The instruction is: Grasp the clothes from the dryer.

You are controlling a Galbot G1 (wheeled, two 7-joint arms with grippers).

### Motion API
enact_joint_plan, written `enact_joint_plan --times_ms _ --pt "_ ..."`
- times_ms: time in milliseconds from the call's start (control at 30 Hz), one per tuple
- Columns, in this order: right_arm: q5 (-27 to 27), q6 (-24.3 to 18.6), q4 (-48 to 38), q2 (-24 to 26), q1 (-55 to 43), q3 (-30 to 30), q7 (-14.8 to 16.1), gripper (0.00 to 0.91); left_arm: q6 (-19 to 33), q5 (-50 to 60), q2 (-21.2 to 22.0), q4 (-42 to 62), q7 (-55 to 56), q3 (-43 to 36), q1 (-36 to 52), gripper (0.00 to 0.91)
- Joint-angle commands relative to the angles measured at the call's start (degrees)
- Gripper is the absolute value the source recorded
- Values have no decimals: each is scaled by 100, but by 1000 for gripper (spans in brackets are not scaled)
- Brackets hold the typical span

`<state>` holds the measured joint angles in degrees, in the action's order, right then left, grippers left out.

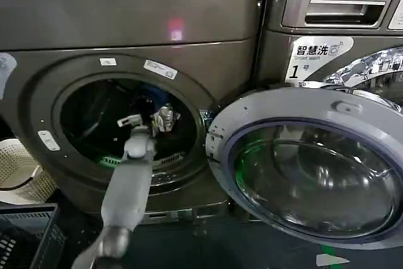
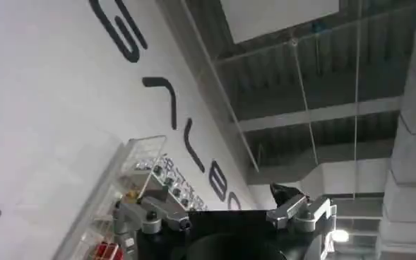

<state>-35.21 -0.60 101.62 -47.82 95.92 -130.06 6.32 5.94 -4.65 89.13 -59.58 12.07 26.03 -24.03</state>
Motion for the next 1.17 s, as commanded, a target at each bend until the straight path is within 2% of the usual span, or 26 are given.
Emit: enact_joint_plan --times_ms 33,1167 --pt "-21 -75 19 4 -11 21 -38 907 51 133 17 -728 298 93 -675 0" --pt "-31 -42 13 52 56 -119 90 907 -108 131 -60 -822 -107 -63 -622 0"
